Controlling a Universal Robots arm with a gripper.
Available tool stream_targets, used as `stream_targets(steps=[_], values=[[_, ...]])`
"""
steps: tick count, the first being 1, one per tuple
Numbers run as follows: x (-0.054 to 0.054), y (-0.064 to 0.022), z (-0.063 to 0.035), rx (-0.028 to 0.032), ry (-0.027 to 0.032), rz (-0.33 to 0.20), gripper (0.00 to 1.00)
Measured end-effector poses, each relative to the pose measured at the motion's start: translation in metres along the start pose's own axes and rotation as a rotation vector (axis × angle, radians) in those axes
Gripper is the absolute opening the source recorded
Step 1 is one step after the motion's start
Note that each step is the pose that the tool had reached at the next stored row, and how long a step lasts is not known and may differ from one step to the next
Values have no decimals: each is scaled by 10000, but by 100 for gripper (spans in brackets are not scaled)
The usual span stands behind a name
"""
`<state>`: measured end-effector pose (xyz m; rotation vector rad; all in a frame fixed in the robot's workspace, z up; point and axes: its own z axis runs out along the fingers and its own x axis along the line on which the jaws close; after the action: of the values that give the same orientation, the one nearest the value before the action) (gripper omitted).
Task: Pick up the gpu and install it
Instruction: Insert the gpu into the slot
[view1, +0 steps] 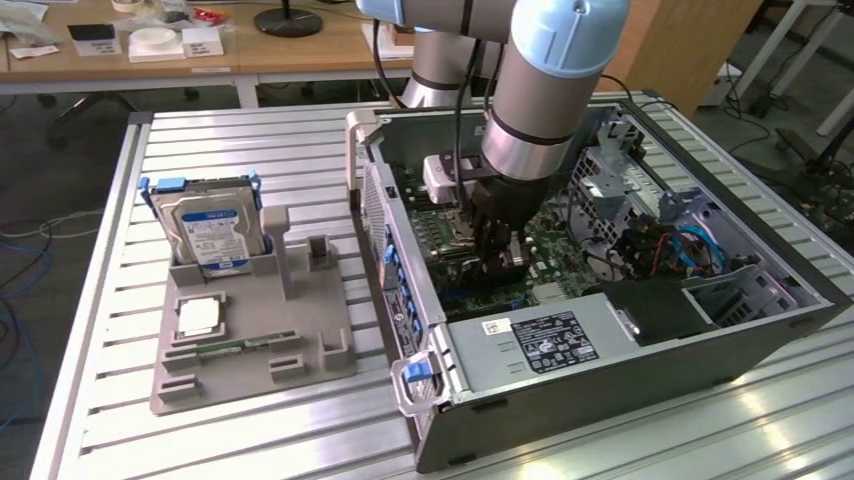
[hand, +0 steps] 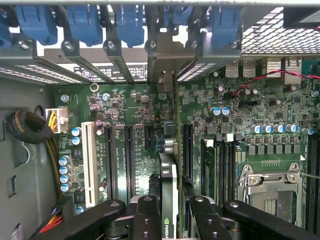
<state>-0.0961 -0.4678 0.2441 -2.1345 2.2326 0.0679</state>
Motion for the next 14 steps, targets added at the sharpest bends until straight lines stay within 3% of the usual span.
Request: stream_targets(steps=[14], values=[[-1,3,2,1,-5,6,28]])
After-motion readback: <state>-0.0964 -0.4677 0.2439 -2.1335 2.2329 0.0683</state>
